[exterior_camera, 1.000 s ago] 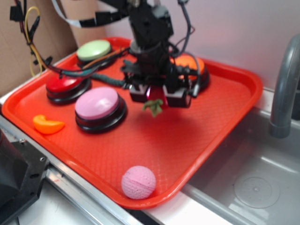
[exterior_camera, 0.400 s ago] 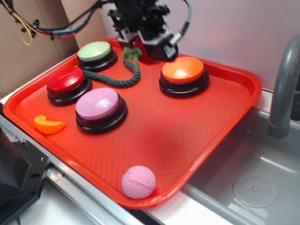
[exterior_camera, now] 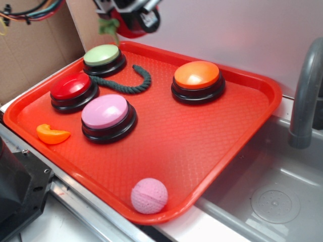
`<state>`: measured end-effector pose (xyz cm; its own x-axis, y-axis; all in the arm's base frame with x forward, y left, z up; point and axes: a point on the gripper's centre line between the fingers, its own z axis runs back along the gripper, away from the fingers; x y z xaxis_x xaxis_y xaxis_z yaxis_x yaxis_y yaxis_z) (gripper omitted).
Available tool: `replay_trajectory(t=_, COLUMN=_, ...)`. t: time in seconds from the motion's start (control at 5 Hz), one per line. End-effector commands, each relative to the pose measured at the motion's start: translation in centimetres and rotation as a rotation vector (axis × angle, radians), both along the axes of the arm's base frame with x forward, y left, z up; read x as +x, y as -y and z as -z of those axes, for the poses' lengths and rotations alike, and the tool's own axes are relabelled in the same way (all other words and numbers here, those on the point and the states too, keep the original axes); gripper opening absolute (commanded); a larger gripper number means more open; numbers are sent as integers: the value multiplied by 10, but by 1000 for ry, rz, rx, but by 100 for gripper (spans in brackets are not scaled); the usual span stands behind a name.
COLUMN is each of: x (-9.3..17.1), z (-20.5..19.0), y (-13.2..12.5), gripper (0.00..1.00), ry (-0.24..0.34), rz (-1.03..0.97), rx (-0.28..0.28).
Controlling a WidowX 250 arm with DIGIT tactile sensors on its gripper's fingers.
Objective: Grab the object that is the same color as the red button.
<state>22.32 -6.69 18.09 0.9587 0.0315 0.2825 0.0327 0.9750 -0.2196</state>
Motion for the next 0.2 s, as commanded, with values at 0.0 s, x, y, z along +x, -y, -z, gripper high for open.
replay_trajectory(t=0.0, x=-31, z=-24, y=-18, gripper=0, ry=55, rz=-213, rx=71)
